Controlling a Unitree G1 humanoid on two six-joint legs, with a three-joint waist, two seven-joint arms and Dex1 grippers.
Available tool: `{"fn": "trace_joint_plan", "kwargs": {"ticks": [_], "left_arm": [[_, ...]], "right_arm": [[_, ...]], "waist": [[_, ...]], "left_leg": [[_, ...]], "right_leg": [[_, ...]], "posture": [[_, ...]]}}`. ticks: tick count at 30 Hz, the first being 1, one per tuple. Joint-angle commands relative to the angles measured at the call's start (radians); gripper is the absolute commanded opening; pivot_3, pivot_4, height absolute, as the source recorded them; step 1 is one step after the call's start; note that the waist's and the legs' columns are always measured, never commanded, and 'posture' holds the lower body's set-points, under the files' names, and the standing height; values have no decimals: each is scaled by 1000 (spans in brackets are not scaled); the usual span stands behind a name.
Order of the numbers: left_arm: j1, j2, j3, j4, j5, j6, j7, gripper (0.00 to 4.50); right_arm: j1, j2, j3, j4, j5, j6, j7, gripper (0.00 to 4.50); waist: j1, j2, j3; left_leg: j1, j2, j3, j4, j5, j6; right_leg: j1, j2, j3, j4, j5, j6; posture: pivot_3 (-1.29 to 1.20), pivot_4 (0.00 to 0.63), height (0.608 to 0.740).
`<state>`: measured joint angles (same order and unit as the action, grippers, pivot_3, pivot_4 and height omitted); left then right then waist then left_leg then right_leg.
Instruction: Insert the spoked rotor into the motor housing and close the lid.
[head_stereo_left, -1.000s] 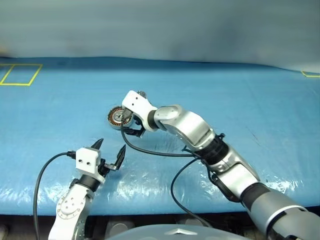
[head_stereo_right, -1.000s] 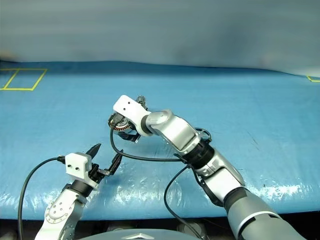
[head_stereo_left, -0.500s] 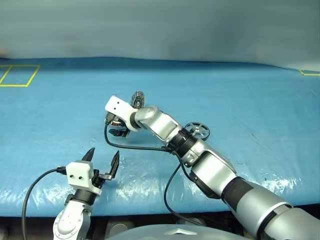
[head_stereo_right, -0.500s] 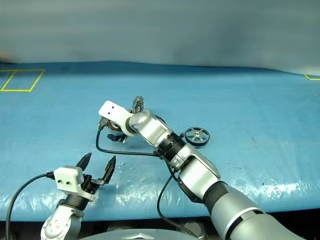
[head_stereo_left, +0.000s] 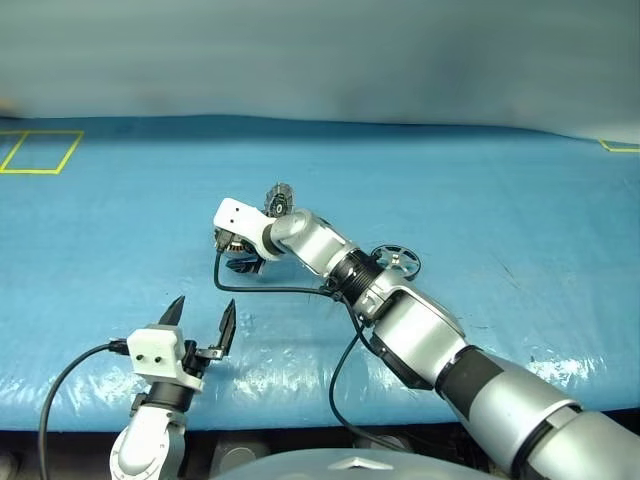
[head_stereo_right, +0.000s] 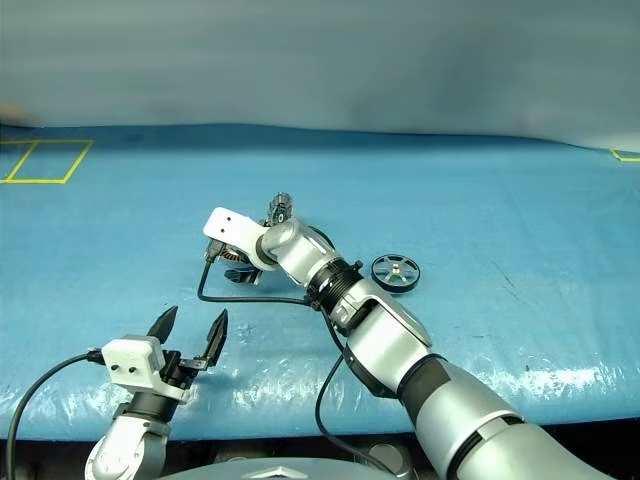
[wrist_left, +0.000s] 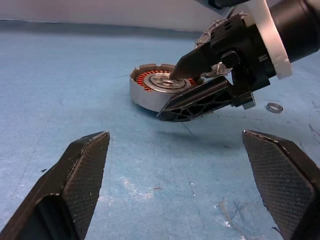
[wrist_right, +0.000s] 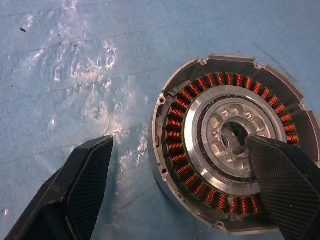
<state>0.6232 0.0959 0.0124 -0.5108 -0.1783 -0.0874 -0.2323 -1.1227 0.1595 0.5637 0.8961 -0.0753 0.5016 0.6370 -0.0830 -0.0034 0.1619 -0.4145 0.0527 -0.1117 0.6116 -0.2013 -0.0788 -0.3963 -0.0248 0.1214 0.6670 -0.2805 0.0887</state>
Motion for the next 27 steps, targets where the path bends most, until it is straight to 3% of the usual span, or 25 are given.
{"fn": "trace_joint_plan", "kwargs": {"ticks": [1,6,8,18,27], "left_arm": [[18,-18,-11,-24,11,-49,17,4500],[32,-39,-24,-9,21,-80,33,4500],[35,-42,-30,-5,25,-88,36,4500],[33,-47,-44,9,29,-102,44,4500],[8,-60,-46,38,28,-113,54,4500]], "right_arm": [[-20,101,51,111,-70,30,46,3858],[-24,125,66,133,-112,-7,62,2213],[-22,128,68,130,-119,-16,67,1828],[-8,135,106,164,-171,-40,77,1828],[-11,60,174,162,-251,-125,285,1828]], "waist": [[1,0,-1],[3,3,-2],[3,3,-2],[3,7,-4],[2,13,-13]], "left_leg": [[1,0,0,1,0,0],[2,0,0,1,0,0],[2,0,0,1,0,0],[2,0,0,1,0,0],[4,-1,0,1,0,0]], "right_leg": [[1,0,0,0,0,0],[2,0,0,0,0,0],[2,0,0,0,0,0],[2,0,0,0,0,0],[3,-1,1,0,0,0]], "posture": [[0,150,740],[0,150,740],[0,150,740],[0,150,740],[0,150,740]]}}
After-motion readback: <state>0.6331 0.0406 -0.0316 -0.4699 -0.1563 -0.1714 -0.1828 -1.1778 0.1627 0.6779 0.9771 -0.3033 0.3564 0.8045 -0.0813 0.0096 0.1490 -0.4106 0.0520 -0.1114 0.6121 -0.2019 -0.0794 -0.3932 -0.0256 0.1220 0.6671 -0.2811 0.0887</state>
